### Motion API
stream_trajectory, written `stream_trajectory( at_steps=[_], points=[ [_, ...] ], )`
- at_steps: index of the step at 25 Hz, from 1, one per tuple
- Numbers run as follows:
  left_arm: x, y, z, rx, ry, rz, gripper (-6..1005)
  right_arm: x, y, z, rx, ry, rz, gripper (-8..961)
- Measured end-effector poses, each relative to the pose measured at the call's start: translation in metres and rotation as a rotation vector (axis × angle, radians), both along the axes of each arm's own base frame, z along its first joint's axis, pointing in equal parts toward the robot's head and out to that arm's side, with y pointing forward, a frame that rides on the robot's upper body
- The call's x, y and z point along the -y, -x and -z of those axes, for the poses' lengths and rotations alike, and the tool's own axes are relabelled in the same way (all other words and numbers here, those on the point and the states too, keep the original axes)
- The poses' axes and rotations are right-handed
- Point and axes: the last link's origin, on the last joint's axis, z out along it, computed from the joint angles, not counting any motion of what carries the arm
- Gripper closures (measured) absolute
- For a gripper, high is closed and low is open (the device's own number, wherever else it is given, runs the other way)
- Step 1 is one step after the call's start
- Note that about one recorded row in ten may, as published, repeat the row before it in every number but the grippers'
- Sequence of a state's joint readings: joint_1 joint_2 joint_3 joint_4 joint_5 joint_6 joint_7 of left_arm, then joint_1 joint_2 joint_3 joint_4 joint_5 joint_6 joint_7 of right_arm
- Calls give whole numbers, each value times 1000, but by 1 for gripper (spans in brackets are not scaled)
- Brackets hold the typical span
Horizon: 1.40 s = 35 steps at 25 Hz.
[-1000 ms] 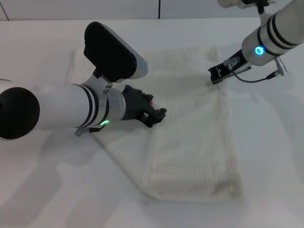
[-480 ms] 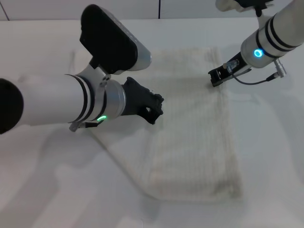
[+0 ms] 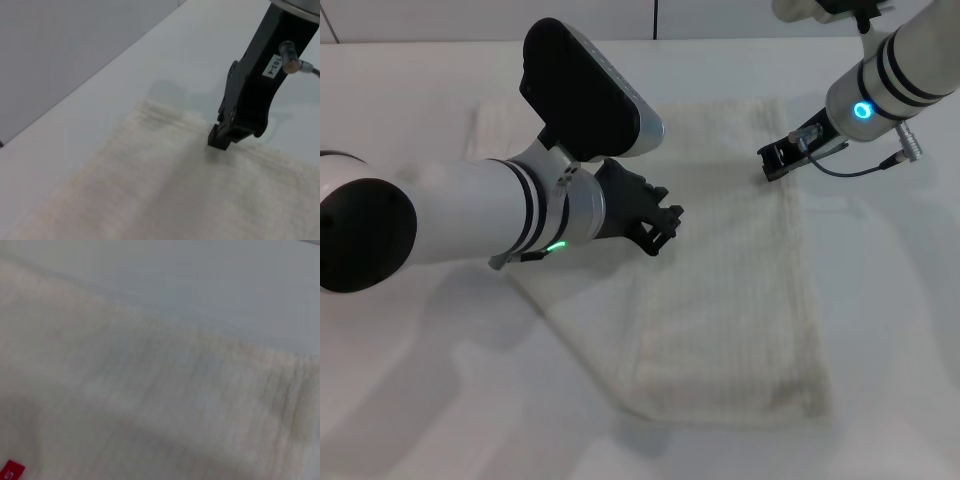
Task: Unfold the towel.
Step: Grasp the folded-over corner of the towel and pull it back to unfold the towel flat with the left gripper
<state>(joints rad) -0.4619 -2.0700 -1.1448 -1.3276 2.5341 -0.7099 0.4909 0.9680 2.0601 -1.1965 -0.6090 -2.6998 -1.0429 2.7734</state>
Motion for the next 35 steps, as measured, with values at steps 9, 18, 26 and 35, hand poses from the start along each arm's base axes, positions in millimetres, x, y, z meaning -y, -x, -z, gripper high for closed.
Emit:
stream_trajectory(
  at_steps=[9, 18, 26, 35],
  points=[
    [-9, 17, 11, -60, 17, -35, 578, 0, 0, 0, 0, 2, 1, 954],
    [-15, 25, 15, -76, 5, -46, 186, 0, 1, 1, 6, 8, -4, 953],
    [-13, 28, 17, -90, 18, -53, 190, 1, 1, 1, 6, 9, -5, 953],
    [-9, 23, 19, -138, 66, -41, 332, 1, 1, 2, 6, 11, -4, 953]
  ],
)
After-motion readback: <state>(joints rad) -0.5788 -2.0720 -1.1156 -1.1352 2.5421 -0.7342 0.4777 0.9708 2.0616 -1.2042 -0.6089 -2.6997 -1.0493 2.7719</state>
